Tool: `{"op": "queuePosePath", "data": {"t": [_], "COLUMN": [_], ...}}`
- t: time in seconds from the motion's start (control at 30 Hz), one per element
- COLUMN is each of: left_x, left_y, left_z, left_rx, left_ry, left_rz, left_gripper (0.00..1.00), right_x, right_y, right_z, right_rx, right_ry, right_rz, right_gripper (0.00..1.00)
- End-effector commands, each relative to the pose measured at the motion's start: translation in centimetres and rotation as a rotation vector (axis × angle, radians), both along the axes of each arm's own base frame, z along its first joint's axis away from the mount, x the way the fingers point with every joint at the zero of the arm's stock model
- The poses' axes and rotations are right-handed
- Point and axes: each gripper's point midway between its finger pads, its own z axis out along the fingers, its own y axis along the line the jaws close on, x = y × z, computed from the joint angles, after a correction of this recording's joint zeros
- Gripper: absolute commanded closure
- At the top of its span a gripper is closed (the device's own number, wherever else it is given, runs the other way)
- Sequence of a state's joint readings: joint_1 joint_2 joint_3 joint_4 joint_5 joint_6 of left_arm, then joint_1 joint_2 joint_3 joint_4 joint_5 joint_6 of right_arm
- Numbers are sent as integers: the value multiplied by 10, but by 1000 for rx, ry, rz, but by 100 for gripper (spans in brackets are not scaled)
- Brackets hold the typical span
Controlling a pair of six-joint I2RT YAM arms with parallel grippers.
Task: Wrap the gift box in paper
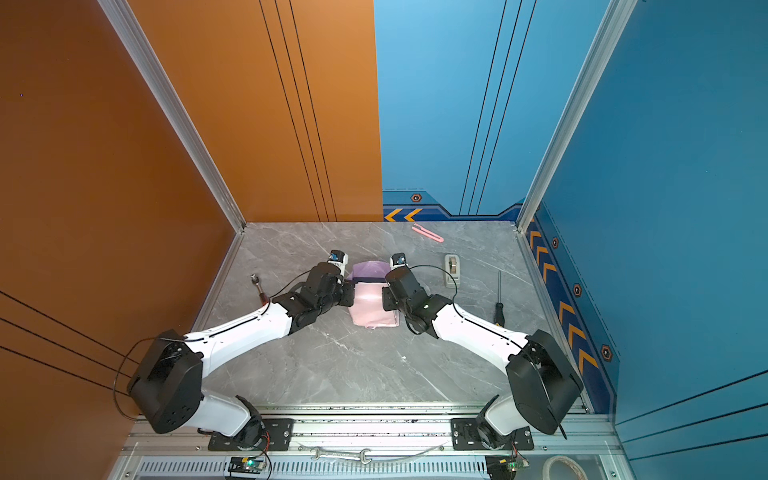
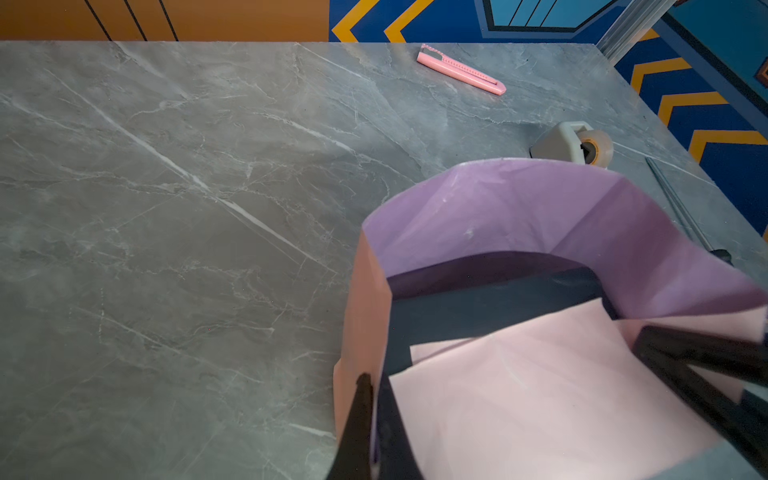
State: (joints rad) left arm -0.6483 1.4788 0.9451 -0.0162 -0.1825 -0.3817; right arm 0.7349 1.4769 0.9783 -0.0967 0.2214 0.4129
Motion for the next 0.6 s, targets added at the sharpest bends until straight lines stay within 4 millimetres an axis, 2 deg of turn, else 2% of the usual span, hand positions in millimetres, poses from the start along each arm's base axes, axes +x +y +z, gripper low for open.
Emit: {"op": "queuePosePath", "data": {"t": [0.0,0.1,0.2,0.27,0.33,0.4,0.47,0.57], "left_x": [-4,-7,-9,-8,-8,-9,-9,-10], "left_y": [-5,-10,-11,-8,-7,-5,-4,-4], "left_z": [1,-11,-16,-17,-16,-15,-16,-16], "left_rx": [43,74,94,104,117,125,131,131], "left_ry": [-8,6,12,10,5,1,3,2], "left_rz": [-15,-20,-18,-11,-9,-8,-7,-6], "left_gripper": [100,100,100,100,100,100,100,100], "right_x": [-5,-7,-9,-11,-14,-20,-19,-19], "right_y": [-3,2,6,5,2,-1,-14,-32], "right_z": [0,-6,1,18,34,51,63,69], "right_rx": [-35,-35,-10,25,81,170,278,426], "right_ry": [-4,7,2,-23,-39,-52,-49,-8], "right_rz": [-19,-4,13,30,51,78,78,61], "right_gripper": [97,94,75,59,51,47,45,44]}}
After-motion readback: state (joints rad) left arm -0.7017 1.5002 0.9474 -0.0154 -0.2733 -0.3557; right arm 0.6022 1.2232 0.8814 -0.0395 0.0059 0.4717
